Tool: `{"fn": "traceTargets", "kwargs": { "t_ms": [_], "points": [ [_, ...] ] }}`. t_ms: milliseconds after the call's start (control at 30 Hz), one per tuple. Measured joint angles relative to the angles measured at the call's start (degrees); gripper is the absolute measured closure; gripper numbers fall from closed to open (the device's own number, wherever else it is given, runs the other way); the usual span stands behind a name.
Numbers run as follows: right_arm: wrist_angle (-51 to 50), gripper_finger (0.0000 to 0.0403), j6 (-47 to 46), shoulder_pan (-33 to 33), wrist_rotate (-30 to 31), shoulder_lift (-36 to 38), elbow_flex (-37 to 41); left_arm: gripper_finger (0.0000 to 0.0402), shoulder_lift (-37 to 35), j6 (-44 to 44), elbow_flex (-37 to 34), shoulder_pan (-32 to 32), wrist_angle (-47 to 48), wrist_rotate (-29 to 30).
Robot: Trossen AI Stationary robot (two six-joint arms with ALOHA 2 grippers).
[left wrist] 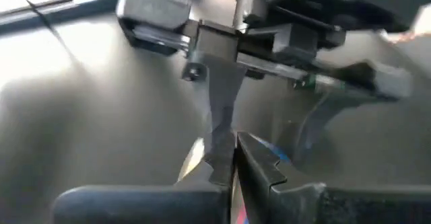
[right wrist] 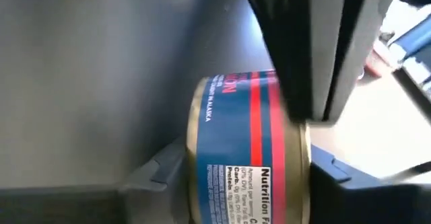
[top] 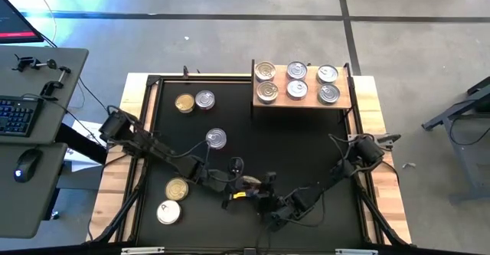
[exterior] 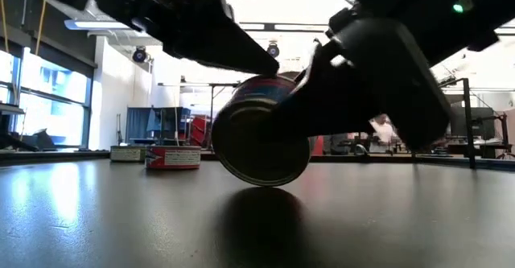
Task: Stack canned seafood by type on shelf
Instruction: Stack the blue tuna can on top of the other blue tuna can on the shelf
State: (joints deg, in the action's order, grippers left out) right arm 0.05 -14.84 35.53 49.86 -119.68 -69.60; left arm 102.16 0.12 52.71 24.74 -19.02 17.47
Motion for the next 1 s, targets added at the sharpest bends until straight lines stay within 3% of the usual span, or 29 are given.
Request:
{"fn": "traceTargets", "kwargs": {
  "t_ms": [167,433,667,1000],
  "points": [
    [0.52,0.0239,-5.29,-0.35,-0.96,0.14,-0.02,0.0345,-5.89,3.5,0.07,0.61,11.09,4.3],
    [1.44,0.0239,-8.21,-1.27,-3.37,0.15,-0.02,0.0238,-9.59,-1.62,-1.23,0.85,21.99,4.11],
    [0.18,0.0239,-11.64,-0.79,-4.86,0.24,-0.07,0.0185,-6.24,-10.49,-5.59,-2.05,18.51,3.67],
    [-5.73,0.0239,-20.45,6.13,1.66,0.61,0.09,0.015,0.7,9.81,-7.1,1.26,0.99,-1.99]
  ]
}}
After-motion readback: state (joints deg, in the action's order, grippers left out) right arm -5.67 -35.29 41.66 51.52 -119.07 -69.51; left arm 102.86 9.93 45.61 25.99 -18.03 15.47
